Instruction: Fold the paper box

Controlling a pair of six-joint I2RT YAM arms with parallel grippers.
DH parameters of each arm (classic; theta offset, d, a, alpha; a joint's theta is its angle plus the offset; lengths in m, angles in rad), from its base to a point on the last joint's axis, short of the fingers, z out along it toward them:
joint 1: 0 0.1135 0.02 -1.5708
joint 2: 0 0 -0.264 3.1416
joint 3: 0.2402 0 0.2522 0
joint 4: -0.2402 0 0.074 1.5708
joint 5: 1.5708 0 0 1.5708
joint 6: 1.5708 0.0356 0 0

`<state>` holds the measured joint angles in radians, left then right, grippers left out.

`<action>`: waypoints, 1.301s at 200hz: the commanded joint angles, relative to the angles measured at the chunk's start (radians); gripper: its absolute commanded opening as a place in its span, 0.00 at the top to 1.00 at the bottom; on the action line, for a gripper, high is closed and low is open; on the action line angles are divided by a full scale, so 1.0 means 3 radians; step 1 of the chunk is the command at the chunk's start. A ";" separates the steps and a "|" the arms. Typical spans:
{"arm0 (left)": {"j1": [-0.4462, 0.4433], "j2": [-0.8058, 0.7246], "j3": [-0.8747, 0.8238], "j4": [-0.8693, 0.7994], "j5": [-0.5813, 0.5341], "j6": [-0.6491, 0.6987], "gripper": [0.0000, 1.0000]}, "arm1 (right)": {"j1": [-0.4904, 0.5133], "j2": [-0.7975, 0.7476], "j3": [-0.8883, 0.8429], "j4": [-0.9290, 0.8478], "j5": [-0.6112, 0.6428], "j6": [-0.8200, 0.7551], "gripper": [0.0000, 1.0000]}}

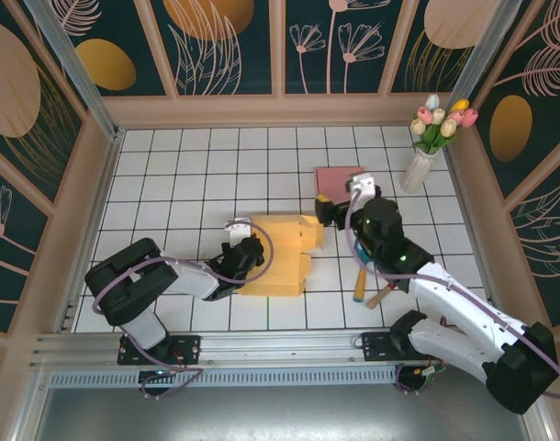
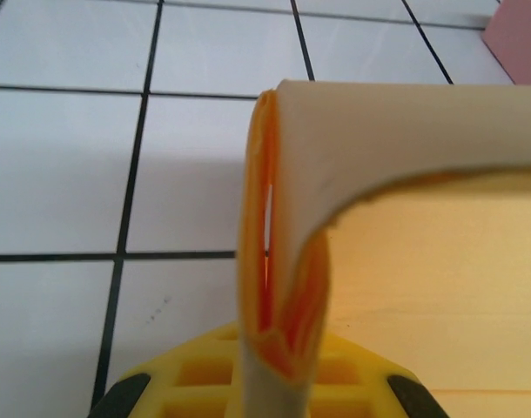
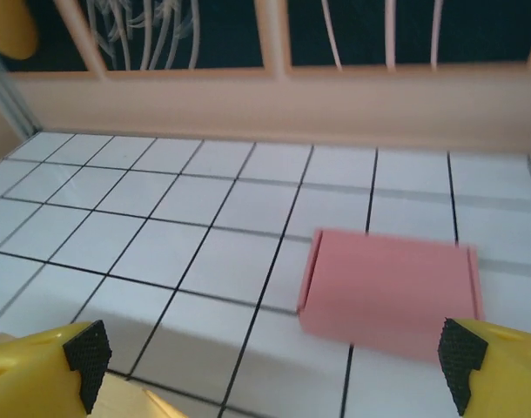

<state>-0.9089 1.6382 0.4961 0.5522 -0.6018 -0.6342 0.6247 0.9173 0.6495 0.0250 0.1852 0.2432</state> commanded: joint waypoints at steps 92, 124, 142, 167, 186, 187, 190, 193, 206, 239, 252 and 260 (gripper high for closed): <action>0.0018 -0.0057 -0.0047 -0.0245 0.0091 -0.0381 0.96 | 0.0818 0.0699 -0.0194 0.0728 -0.0112 0.1466 0.03; 0.0018 -0.0098 -0.0106 -0.0210 0.0050 -0.0371 0.96 | 0.0848 0.0901 -0.0151 0.0865 -0.0087 0.1464 0.03; 0.0021 -0.0079 -0.0110 -0.0175 0.0048 -0.0371 0.96 | 0.0848 0.0954 -0.0148 0.0894 -0.0044 0.1467 0.03; 0.0018 -0.0039 -0.0092 -0.0136 0.0084 -0.0371 0.96 | 0.0848 0.0963 -0.0148 0.0873 0.0098 0.1398 0.03; 0.0018 0.0004 -0.0076 -0.0135 0.0067 -0.0371 0.96 | 0.0848 0.0915 -0.0145 0.0833 0.0150 0.1330 0.03; 0.0018 0.0007 -0.0075 -0.0136 0.0062 -0.0371 0.96 | 0.0848 0.0910 -0.0145 0.0830 0.0158 0.1328 0.03; 0.0020 0.0014 -0.0074 -0.0135 0.0062 -0.0371 0.96 | 0.0850 0.0901 -0.0146 0.0822 0.0170 0.1324 0.03; 0.0018 0.0024 -0.0071 -0.0133 0.0063 -0.0371 0.97 | 0.0845 0.0889 -0.0148 0.0817 0.0185 0.1319 0.03; 0.0022 0.0058 -0.0057 -0.0130 0.0065 -0.0374 0.97 | 0.0842 0.0855 -0.0145 0.0792 0.0245 0.1299 0.03; 0.0017 0.0102 -0.0040 -0.0097 0.0123 -0.0371 0.97 | 0.0798 0.0888 -0.0092 0.0721 0.0334 0.1256 0.03; 0.0014 0.0095 -0.0042 -0.0097 0.0128 -0.0370 0.97 | 0.0788 0.0932 -0.0074 0.0719 0.0364 0.1226 0.03; 0.0016 0.0087 -0.0041 -0.0101 0.0129 -0.0370 0.97 | 0.0782 0.0968 -0.0068 0.0734 0.0365 0.1211 0.02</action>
<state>-0.9085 1.6390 0.4843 0.5514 -0.5873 -0.7315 0.8692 1.1957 0.6025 0.2359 0.2493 0.6350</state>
